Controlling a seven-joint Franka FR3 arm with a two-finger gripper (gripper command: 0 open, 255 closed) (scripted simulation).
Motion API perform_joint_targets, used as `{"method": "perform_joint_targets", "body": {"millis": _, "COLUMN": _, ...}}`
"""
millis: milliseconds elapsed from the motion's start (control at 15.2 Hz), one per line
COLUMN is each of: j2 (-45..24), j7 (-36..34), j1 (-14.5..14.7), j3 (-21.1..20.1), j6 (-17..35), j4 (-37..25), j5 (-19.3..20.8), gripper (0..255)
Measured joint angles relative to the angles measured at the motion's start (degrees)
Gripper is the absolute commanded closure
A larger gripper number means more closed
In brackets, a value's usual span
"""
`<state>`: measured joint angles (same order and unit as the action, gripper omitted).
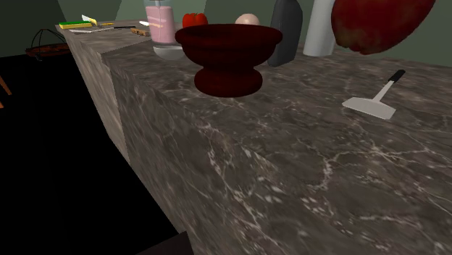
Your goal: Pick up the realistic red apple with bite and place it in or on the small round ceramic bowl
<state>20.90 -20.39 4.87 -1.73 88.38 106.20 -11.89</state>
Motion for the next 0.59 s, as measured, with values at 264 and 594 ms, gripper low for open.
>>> {"method": "perform_joint_targets", "body": {"millis": 264, "j2": -1.2, "j7": -0.5, "j1": 0.0, "j3": 0.1, "j6": -3.0, "j4": -4.2, "j5": 0.0, "gripper": 255}}
{"method": "perform_joint_targets", "body": {"millis": 594, "j2": -3.2, "j7": -1.2, "j1": 0.0, "j3": 0.3, "j6": -7.0, "j4": -10.3, "j5": 0.0, "gripper": 255}}
